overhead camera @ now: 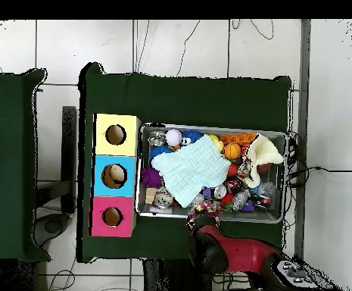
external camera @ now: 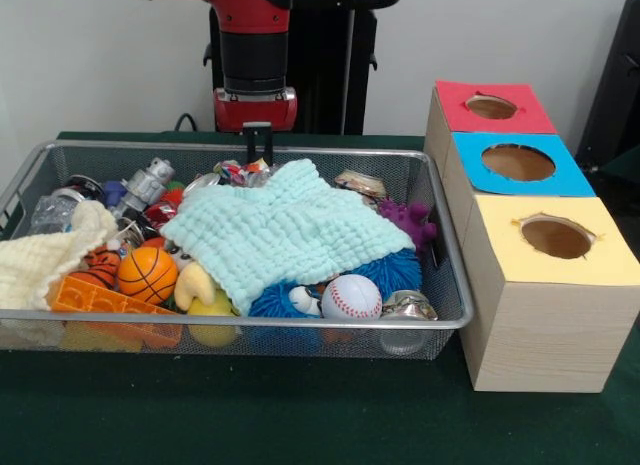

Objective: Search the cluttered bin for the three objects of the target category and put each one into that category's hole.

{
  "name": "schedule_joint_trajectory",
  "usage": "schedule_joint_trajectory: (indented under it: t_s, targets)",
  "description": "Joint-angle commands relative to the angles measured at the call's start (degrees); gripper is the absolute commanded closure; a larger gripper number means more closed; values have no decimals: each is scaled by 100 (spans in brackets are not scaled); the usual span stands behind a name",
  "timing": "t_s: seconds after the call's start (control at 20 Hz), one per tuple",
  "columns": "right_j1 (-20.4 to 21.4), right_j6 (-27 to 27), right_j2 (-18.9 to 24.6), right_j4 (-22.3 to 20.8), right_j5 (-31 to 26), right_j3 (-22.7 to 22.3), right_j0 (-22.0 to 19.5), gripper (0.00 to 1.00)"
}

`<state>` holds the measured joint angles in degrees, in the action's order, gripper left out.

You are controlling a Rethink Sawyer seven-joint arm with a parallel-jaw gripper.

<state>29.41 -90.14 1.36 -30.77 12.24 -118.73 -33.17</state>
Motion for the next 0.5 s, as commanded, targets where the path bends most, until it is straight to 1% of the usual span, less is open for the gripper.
schedule_joint_trajectory:
  t_s: [0.05,0.15,0.3,0.5]
  targets:
    - [607,-789,836,186,-669,-18,51,100]
    - [938,-725,940,344,-1028,-18,102,100]
    - [1272,-620,1076,492,-1490,-2,127,100]
    - [1705,-593,1173,699,-1942,-15,207,100]
